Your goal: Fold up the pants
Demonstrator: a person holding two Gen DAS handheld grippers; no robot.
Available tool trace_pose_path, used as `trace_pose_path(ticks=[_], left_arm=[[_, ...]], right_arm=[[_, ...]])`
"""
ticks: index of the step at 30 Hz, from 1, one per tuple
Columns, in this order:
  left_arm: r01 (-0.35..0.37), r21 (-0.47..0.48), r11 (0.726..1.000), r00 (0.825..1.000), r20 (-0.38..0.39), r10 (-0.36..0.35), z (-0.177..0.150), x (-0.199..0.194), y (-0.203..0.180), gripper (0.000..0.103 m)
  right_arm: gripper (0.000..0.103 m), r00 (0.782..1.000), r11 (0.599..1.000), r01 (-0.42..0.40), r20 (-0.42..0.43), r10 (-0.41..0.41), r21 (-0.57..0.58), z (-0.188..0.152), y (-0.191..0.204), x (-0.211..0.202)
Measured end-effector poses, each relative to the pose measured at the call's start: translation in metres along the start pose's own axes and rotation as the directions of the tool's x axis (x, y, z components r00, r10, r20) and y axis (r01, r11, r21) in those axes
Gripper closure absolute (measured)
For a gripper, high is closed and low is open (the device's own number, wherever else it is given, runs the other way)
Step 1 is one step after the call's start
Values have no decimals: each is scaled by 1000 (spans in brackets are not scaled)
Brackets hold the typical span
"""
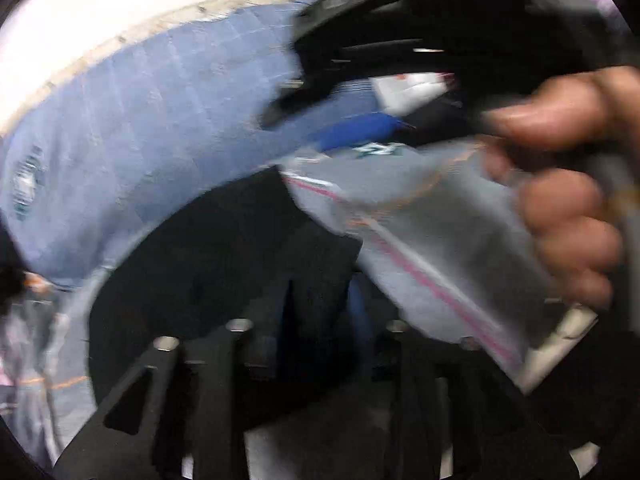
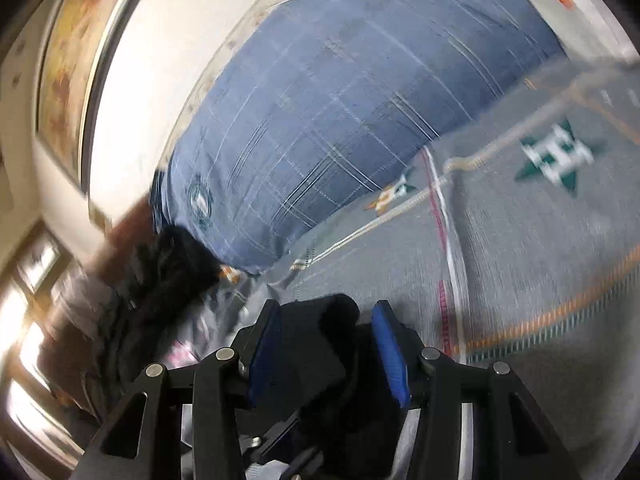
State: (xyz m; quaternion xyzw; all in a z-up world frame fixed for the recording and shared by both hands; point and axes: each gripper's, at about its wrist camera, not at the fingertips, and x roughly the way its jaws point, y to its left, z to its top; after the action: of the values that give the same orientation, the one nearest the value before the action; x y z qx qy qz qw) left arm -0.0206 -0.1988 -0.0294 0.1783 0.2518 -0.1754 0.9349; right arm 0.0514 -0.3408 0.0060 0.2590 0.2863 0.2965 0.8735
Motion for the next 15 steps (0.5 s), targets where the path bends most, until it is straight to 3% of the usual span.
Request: trace_pose_path(ticks=[3,6,10,11,13,15], left_arm=[[138,-45,989,989,-37,-140,-7,-16,8,56],[187,-150,971,981,-28,-193,-11,-38,32,56],[124,-332,935,991,1,-132,-14,-69,92,56],[108,-369,923,993,-2,-117,-13,-73,106,56],[73,-422,904,996,-20,-89,-5,-72,138,56],[65,-446,893,995,-38,-91,9,-60,167,56]], right_arm=[[57,999,975,-19,-33,12,-221,6,30,11],[57,992,927,-85,-119,44,-364,-2,55,36],[57,975,861,23,-179,-132,-508,-21,68,76],[57,962,847,68,-189,-195,-528,-26,66,85],[55,927,846,140,-232,-294,-514,-36,53,98],[55,938,876,147,-215,-271,-460,-37,46,91]])
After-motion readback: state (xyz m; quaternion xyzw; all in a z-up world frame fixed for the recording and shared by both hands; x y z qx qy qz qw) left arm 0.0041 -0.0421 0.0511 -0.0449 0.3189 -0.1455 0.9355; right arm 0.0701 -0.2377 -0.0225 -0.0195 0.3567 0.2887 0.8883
